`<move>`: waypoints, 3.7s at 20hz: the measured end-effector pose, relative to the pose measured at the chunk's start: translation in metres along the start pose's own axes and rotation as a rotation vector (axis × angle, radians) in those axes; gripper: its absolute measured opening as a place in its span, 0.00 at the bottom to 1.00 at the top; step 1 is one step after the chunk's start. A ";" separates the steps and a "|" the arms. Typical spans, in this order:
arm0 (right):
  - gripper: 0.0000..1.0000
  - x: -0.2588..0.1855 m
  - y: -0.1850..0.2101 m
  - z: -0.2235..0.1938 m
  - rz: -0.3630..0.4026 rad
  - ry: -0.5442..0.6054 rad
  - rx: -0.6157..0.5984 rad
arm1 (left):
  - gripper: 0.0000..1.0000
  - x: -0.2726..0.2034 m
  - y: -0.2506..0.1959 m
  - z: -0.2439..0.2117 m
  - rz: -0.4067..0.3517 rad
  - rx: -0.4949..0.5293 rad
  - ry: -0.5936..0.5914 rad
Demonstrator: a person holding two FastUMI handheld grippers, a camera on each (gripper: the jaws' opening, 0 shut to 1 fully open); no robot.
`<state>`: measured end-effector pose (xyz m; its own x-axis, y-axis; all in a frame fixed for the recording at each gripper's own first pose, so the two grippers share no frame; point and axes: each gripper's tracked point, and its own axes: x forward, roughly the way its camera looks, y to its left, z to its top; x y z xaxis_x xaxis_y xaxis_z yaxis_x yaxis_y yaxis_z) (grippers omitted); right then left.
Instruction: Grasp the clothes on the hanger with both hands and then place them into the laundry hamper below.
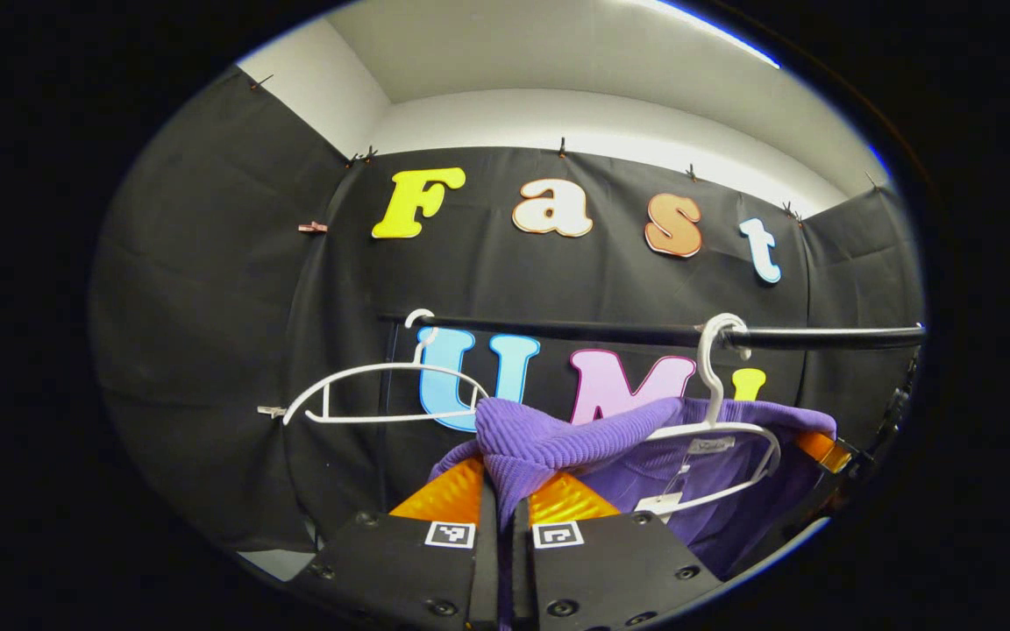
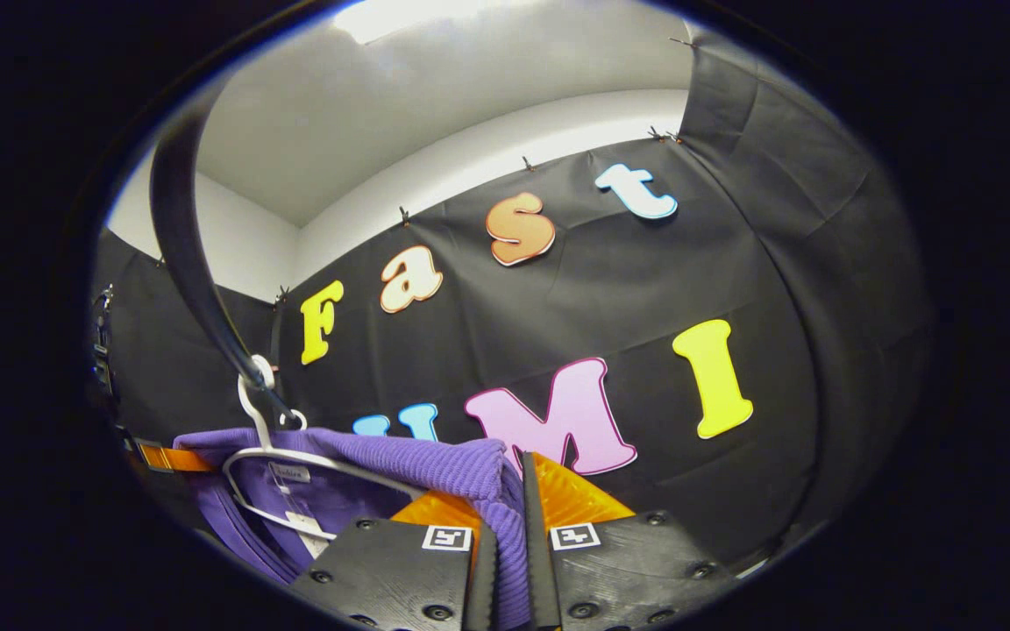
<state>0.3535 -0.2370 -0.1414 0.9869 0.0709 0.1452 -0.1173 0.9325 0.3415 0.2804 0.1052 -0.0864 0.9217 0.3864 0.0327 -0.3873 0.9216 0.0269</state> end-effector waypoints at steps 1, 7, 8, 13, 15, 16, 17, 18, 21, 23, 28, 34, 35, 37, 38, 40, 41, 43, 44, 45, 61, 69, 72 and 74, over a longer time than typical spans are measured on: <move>0.18 0.002 0.000 -0.004 0.002 0.009 -0.010 | 0.08 0.001 0.001 0.006 -0.008 0.019 -0.010; 0.14 0.017 0.011 -0.011 0.055 0.046 -0.015 | 0.10 0.025 0.027 0.021 -0.064 0.044 0.030; 0.18 0.021 0.017 -0.013 0.073 0.055 -0.022 | 0.10 0.033 0.035 0.019 -0.072 0.061 0.042; 0.18 0.034 0.043 -0.016 0.134 0.055 -0.097 | 0.10 0.058 0.074 -0.016 -0.037 0.186 0.122; 0.18 0.037 0.048 -0.021 0.142 0.075 -0.087 | 0.10 0.065 0.083 -0.028 -0.046 0.153 0.138; 0.18 0.037 0.051 -0.023 0.145 0.084 -0.084 | 0.10 0.066 0.087 -0.038 -0.062 0.116 0.156; 0.18 0.036 0.056 -0.023 0.151 0.084 -0.083 | 0.10 0.068 0.090 -0.045 -0.080 0.061 0.167; 0.18 0.036 0.059 -0.023 0.151 0.081 -0.093 | 0.10 0.069 0.095 -0.051 -0.095 -0.003 0.180; 0.14 0.036 0.057 -0.018 0.150 0.058 -0.130 | 0.10 0.061 0.093 -0.066 -0.126 -0.106 0.158; 0.18 0.035 0.050 -0.016 0.134 0.057 -0.124 | 0.10 0.055 0.086 -0.079 -0.140 -0.058 0.156; 0.18 0.032 0.047 -0.003 0.130 0.029 -0.143 | 0.10 0.044 0.074 -0.123 -0.178 -0.093 0.232; 0.14 0.027 0.029 -0.027 0.083 0.106 -0.148 | 0.10 0.019 0.037 -0.184 -0.188 -0.189 0.374; 0.18 0.025 0.023 -0.029 0.063 0.112 -0.143 | 0.10 0.016 0.027 -0.189 -0.195 -0.187 0.385; 0.18 0.020 0.004 -0.039 0.008 0.135 -0.154 | 0.10 0.014 0.006 -0.194 -0.213 -0.188 0.413; 0.18 0.016 -0.006 -0.047 -0.025 0.157 -0.173 | 0.10 0.008 -0.003 -0.199 -0.227 -0.192 0.422; 0.18 0.003 -0.021 -0.065 -0.076 0.211 -0.209 | 0.10 -0.001 -0.019 -0.204 -0.245 -0.206 0.442; 0.18 -0.005 -0.025 -0.073 -0.088 0.239 -0.214 | 0.10 -0.003 -0.028 -0.205 -0.261 -0.214 0.455; 0.18 -0.019 -0.030 -0.092 -0.109 0.292 -0.204 | 0.10 -0.010 -0.047 -0.214 -0.308 -0.216 0.498; 0.18 -0.027 -0.031 -0.099 -0.116 0.313 -0.201 | 0.10 -0.018 -0.054 -0.219 -0.322 -0.203 0.515; 0.18 -0.035 -0.031 -0.105 -0.119 0.331 -0.202 | 0.10 -0.022 -0.060 -0.220 -0.337 -0.191 0.521; 0.19 -0.150 0.080 -0.219 0.158 0.725 -0.125 | 0.10 -0.078 -0.104 -0.258 -0.424 -0.183 0.674; 0.19 -0.215 0.109 -0.282 0.216 1.010 -0.100 | 0.10 -0.119 -0.088 -0.322 -0.338 -0.180 0.907; 0.19 -0.236 0.101 -0.311 0.184 1.151 -0.099 | 0.10 -0.137 -0.092 -0.358 -0.306 -0.222 1.059; 0.19 -0.251 0.094 -0.321 0.160 1.207 -0.098 | 0.10 -0.141 -0.097 -0.373 -0.271 -0.272 1.139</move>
<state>0.1305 -0.0541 -0.4437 0.4381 0.4215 -0.7940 -0.2895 0.9024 0.3193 0.1950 -0.0251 -0.4664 0.5143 -0.1359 -0.8468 -0.2881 0.9026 -0.3199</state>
